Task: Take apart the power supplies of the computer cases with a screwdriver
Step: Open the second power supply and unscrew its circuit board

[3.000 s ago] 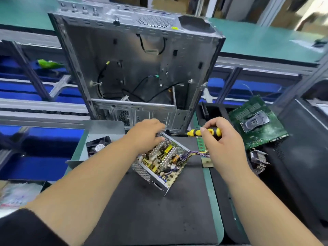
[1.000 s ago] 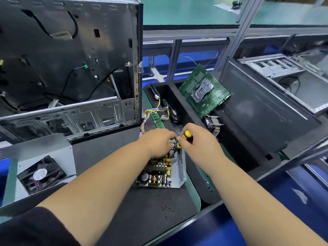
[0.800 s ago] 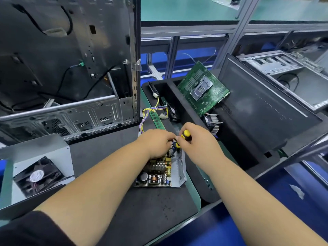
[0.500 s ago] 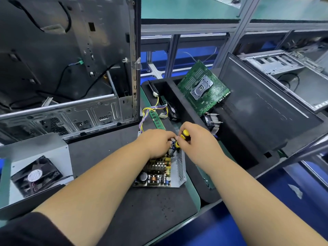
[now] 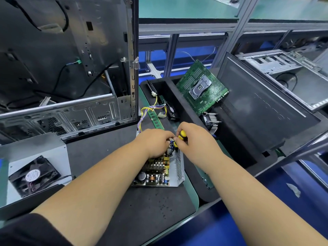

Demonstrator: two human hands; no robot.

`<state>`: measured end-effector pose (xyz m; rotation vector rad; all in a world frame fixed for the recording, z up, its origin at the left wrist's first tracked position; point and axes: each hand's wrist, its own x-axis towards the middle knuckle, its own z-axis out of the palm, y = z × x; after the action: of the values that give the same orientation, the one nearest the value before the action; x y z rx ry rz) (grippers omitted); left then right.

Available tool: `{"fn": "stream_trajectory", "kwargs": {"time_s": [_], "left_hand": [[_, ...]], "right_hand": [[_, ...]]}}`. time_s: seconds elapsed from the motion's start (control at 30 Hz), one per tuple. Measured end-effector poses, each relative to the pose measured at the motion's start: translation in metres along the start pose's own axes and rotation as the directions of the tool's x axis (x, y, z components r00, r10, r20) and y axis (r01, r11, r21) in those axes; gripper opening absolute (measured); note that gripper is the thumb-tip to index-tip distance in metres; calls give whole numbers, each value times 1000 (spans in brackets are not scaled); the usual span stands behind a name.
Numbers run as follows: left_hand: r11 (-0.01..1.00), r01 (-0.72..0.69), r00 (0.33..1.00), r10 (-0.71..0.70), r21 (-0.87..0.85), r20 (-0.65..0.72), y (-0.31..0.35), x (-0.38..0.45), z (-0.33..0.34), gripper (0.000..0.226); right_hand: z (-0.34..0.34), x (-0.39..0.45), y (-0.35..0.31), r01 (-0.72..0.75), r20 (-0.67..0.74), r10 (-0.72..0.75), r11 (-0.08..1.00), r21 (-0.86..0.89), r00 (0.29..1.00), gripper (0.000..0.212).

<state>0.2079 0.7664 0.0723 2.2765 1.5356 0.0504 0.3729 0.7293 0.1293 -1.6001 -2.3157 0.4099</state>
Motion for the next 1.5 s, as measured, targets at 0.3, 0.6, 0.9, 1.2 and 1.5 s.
{"fn": "stream_trajectory", "kwargs": {"time_s": [0.3, 0.6, 0.9, 1.2, 1.5], "left_hand": [[1000, 7, 1000, -7, -8, -15, 0, -1, 1, 24], [1000, -5, 1000, 5, 7, -29, 0, -1, 0, 28], [1000, -3, 1000, 3, 12, -29, 1, -2, 0, 30], [1000, 5, 999, -5, 15, -41, 1, -2, 1, 28], [1000, -5, 1000, 5, 12, -26, 0, 0, 1, 31]], "right_hand": [[-3, -1, -3, -5, 5, 5, 999, 35, 1000, 9], [-5, -1, -4, -32, 6, 32, 998, 55, 999, 9], [-2, 0, -2, -54, 5, 54, 997, 58, 999, 9], [-6, 2, -6, -25, 16, 25, 1000, 5, 1000, 10], [-10, 0, -8, -43, 31, 42, 999, 30, 999, 11]]}}
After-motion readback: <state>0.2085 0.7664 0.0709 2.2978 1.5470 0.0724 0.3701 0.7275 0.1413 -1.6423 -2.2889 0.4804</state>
